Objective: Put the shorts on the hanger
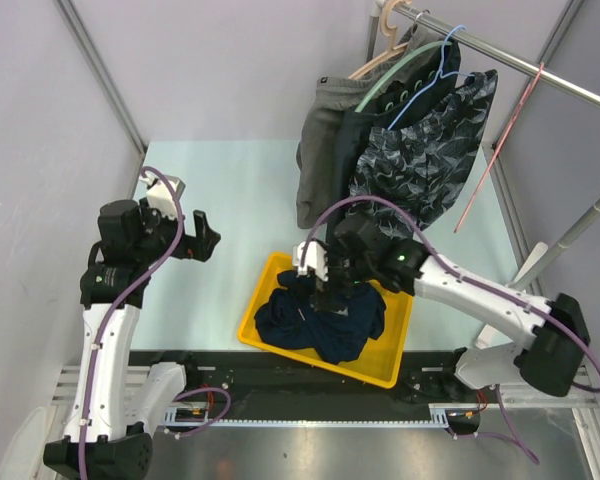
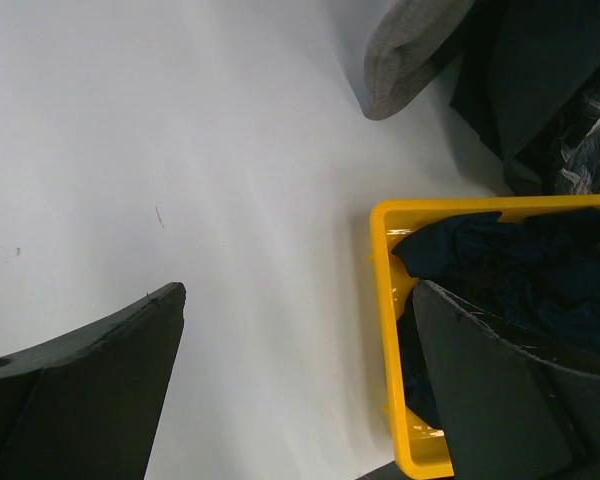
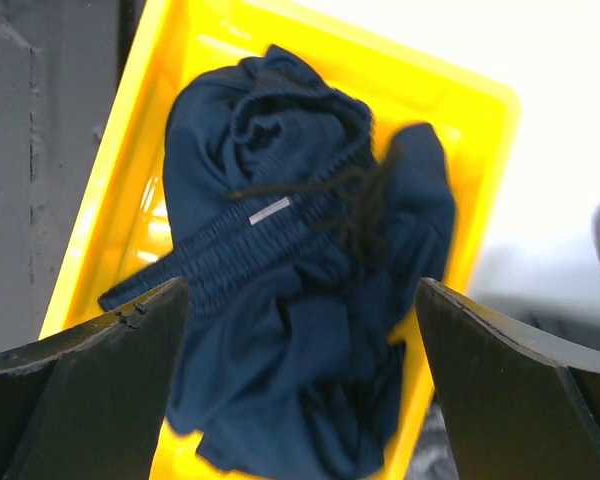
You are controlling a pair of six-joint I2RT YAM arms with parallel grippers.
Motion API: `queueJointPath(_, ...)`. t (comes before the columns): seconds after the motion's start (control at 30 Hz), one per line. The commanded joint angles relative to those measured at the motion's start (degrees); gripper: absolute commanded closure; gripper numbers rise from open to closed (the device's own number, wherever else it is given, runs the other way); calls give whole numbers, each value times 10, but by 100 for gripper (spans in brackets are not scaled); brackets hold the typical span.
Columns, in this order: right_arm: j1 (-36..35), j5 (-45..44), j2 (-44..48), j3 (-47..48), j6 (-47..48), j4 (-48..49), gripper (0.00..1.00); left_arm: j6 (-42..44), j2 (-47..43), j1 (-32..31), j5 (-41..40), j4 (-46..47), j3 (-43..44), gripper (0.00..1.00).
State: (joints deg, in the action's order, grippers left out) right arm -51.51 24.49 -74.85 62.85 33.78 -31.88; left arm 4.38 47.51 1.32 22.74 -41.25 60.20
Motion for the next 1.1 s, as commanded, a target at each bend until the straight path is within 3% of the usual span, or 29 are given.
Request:
queueJointPath(0.0, -19, 26, -56, 41, 30, 59, 0, 13, -6, 10, 30, -3, 11, 0)
queueJointPath(0.3, -43, 42, -180, 104, 43, 96, 5, 15, 7, 13, 49, -7, 16, 0)
queueJointPath(0.57, -52, 51, -258, 135, 43, 85, 1, 16, 14, 15, 55, -6, 18, 0)
queueJointPath(0.87, -55, 1, -336, 139, 86, 87, 0, 7, 22, 16, 60, -3, 18, 0)
queueJointPath(0.97, -56, -7, -347, 139, 81, 89, 10, 5, 26, 17, 59, -1, 19, 0)
queueJointPath(1.0, -55, -8, -347, 139, 78, 87, 25, 3, 26, 16, 58, -1, 19, 0)
queueJointPath(1.07, -53, -8, -332, 139, 56, 80, 42, 1, 29, 17, 59, -1, 19, 0)
